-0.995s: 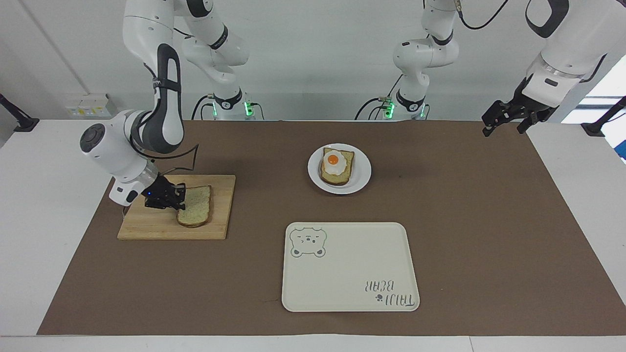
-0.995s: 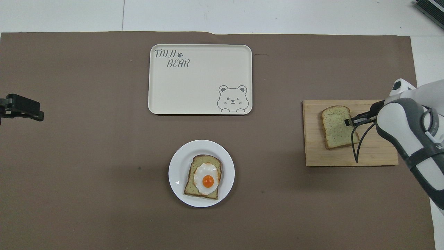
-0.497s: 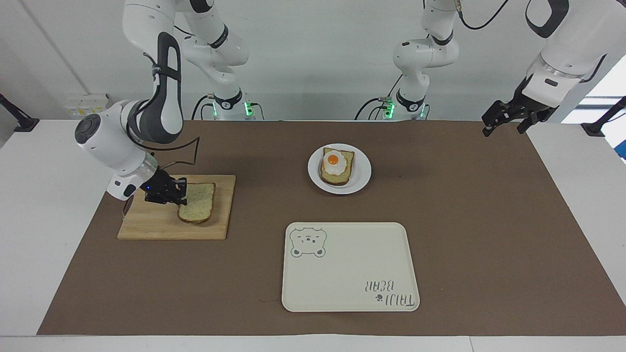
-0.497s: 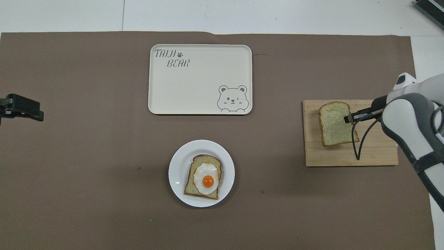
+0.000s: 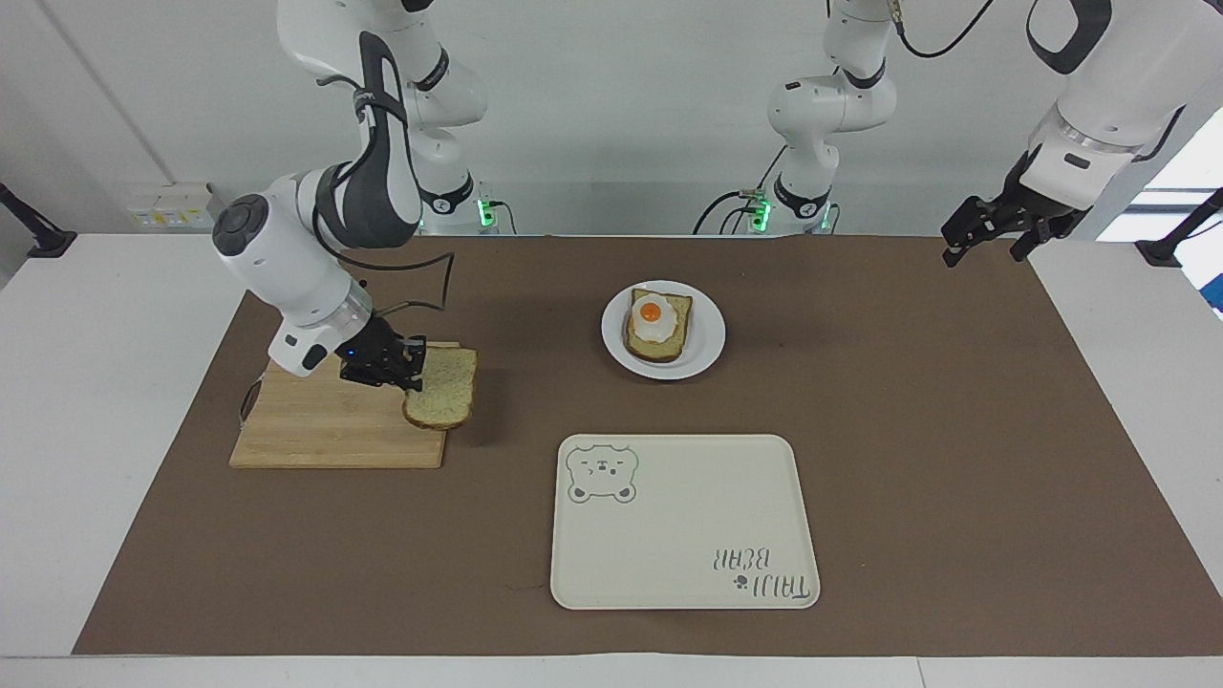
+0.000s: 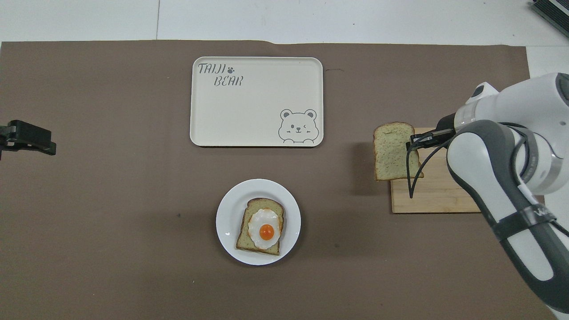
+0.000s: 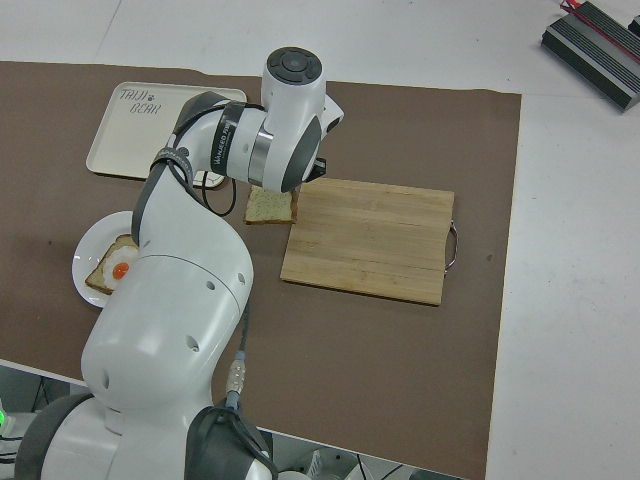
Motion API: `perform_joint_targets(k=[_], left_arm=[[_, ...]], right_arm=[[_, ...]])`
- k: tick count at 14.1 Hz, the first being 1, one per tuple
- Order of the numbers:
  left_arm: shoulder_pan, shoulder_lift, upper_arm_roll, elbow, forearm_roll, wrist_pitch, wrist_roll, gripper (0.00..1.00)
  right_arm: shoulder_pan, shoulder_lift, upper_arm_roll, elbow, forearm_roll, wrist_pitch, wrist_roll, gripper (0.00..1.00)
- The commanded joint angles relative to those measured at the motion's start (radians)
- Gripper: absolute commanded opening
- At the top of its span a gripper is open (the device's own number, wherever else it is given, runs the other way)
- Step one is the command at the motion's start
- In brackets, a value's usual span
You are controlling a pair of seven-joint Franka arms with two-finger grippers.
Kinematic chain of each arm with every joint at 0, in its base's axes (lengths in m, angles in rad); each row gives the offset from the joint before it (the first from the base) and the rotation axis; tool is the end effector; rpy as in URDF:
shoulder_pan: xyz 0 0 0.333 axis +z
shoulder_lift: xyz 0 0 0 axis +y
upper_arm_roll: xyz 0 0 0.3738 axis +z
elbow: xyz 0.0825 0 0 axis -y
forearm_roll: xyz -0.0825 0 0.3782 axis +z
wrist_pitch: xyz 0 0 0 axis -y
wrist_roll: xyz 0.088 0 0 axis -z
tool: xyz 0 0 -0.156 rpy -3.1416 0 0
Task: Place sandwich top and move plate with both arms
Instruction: 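Carry the bread with the right gripper over the egg toast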
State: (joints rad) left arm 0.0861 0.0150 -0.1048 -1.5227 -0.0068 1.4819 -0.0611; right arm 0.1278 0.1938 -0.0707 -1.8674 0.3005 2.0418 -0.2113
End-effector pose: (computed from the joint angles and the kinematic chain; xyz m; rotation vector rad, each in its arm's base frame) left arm 0.5424 -0.0108 0.6399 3.1335 0.0657 -0.0878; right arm 0.6096 0.0663 0.4247 -2.8822 -0.1876 -0.0022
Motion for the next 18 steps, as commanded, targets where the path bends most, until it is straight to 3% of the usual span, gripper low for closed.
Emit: perform_joint_targets(k=[1, 10, 15, 18], left_arm=[[-0.005, 0.014, 0.002, 0.032, 0.018, -0.029, -0.013, 1.00], [-0.022, -0.033, -0.016, -0.003, -0.064, -0.029, -0.008, 1.00], [-0.023, -0.073, -0.018, -0.102, -0.124, 0.051, -0.006, 1.00], [-0.019, -0.073, -0.016, -0.131, -0.134, 0.072, 0.020, 1.00]], right_arm=[[0.079, -0.002, -0.001, 0.027, 0.014, -0.015, 0.139, 0.00], [0.294, -0.028, 0.040, 0.025, 0.026, -0.012, 0.383, 0.00], [0.299, -0.053, 0.130, 0.011, 0.034, -0.011, 0.493, 0.00], [0.306, -0.068, 0.149, -0.013, 0.127, -0.008, 0.494, 0.00]])
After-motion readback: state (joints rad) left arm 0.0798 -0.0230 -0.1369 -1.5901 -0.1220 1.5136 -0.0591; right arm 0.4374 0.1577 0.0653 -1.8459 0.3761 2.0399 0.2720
